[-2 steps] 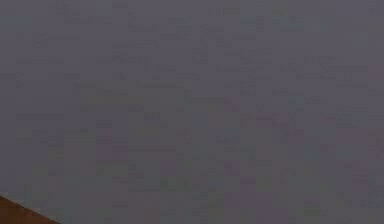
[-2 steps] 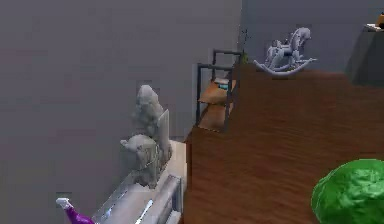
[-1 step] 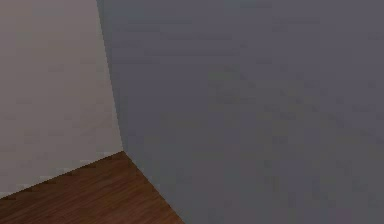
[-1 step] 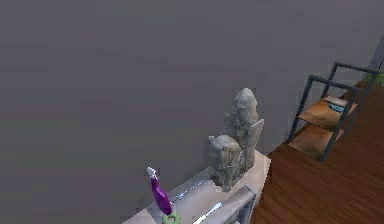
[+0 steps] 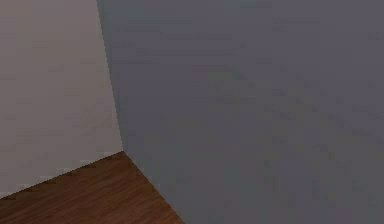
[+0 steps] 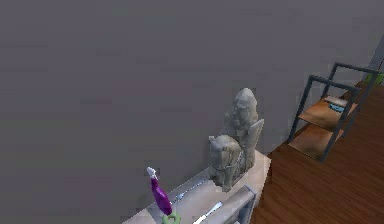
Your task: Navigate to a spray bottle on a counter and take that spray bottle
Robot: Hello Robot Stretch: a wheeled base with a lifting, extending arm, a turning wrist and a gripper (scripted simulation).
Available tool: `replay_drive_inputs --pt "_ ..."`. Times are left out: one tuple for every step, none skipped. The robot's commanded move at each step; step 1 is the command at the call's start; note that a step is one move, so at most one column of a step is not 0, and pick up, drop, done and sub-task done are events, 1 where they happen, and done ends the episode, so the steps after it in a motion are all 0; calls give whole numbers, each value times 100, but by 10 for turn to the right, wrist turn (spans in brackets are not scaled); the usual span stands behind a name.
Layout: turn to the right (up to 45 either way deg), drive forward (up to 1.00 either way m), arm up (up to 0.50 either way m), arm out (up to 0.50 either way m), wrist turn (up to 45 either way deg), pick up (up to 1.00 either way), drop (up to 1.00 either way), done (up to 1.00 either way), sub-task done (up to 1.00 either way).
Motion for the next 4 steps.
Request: replay_drive_inputs --pt "0 0 14 0 0 0 0 0 0" --pt "0 0 0 24 0 0 0 0 0" --pt "0 0 0 0 450 0 0 0 0" --pt "0 0 0 0 450 0 0 0 0"
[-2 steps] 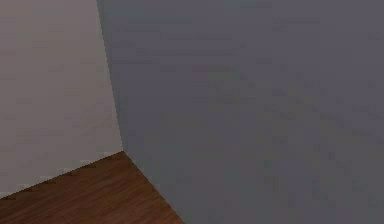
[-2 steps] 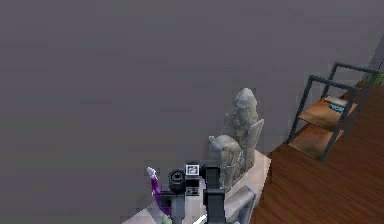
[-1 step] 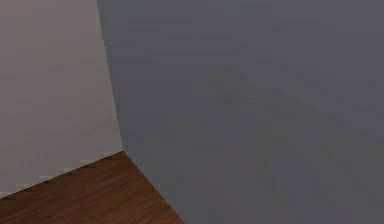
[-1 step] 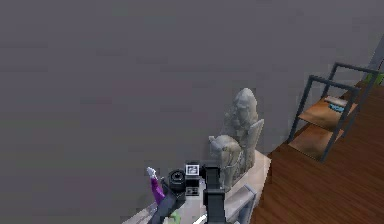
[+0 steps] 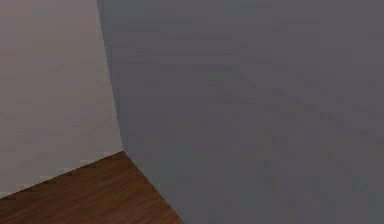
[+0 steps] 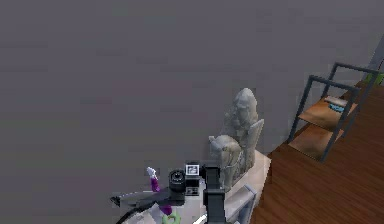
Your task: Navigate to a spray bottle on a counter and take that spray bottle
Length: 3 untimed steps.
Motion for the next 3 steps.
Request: replay_drive_inputs --pt "0 0 0 0 450 0 0 0 0" --pt "0 0 0 0 240 0 0 0 0" --pt "0 0 -30 0 0 0 0 0 0"
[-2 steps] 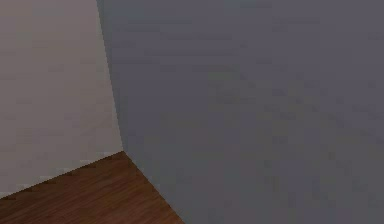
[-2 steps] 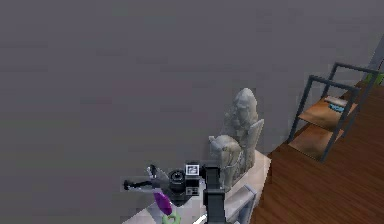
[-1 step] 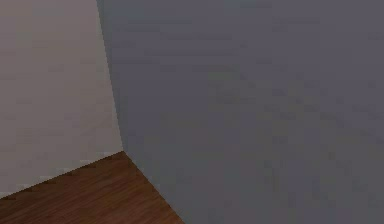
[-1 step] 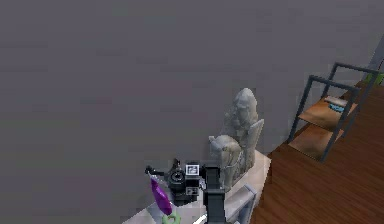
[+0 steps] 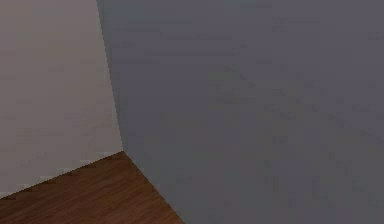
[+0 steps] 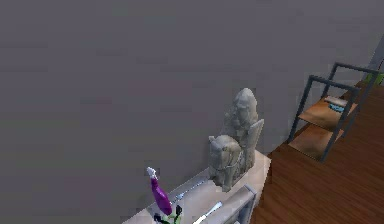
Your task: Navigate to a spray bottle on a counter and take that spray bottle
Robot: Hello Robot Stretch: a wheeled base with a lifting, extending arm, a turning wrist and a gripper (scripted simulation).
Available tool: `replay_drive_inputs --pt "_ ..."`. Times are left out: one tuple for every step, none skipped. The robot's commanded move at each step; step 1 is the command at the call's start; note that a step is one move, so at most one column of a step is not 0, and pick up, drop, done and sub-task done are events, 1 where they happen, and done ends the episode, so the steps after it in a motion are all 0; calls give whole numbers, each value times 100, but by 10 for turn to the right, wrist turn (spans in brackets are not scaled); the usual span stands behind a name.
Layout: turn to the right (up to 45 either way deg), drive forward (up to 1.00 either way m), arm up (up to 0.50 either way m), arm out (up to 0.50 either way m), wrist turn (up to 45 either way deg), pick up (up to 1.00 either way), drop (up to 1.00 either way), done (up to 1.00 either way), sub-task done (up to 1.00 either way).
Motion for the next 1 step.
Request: replay_drive_inputs --pt "0 0 0 0 0 100 0 0 0"
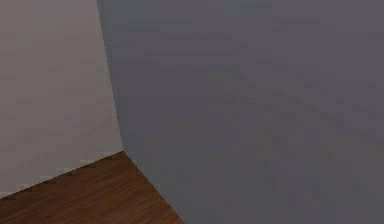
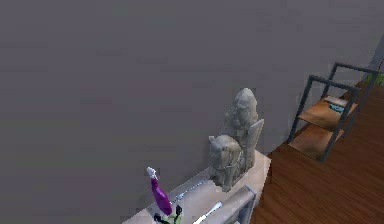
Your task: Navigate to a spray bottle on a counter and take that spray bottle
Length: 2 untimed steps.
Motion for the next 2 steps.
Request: replay_drive_inputs --pt "0 0 10 0 0 0 0 0 0" --pt "0 0 0 0 0 0 0 100 0"
